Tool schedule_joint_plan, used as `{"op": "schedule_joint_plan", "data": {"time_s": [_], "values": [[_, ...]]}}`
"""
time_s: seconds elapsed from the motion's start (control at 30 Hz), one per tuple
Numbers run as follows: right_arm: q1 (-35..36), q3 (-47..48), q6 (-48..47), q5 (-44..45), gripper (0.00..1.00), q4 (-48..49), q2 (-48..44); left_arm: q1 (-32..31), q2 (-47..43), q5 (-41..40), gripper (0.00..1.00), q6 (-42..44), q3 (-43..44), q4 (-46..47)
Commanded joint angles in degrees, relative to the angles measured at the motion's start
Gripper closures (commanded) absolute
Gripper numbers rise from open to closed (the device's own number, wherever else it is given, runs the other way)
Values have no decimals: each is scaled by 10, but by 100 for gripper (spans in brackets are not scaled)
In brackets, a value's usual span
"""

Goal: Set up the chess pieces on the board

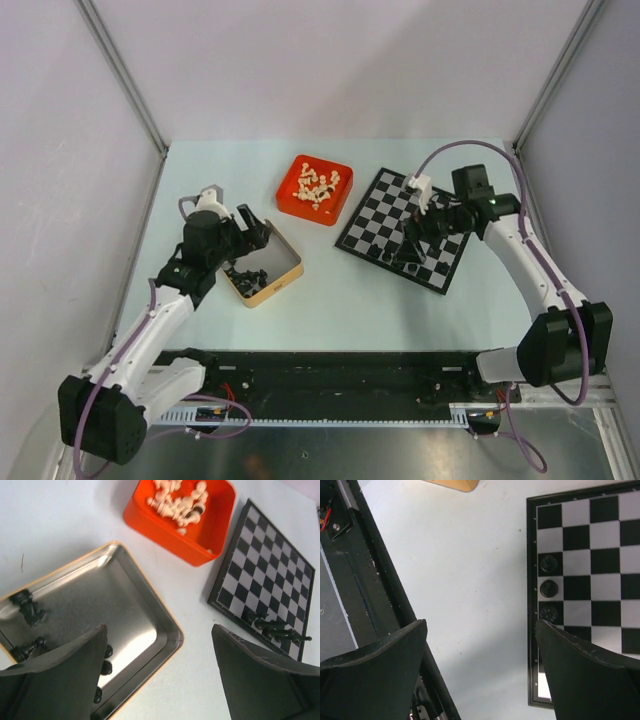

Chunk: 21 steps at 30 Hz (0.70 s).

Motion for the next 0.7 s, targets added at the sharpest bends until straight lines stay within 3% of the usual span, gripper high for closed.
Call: {"op": "schedule_joint_plan", "data": {"time_s": [0.0, 0.23, 0.47, 0.67], "values": [[42, 55, -24, 21, 5, -28, 27, 45, 43, 86, 14, -45, 6, -31], [116, 145, -21, 24, 6, -33, 114, 55, 182, 25, 25, 12, 80, -159], [168, 169, 15, 19, 7, 7, 151, 44, 222, -7, 35, 53, 108, -201], [195, 186, 21, 29, 7, 9, 172, 36, 234, -44, 53, 61, 110, -229]]}}
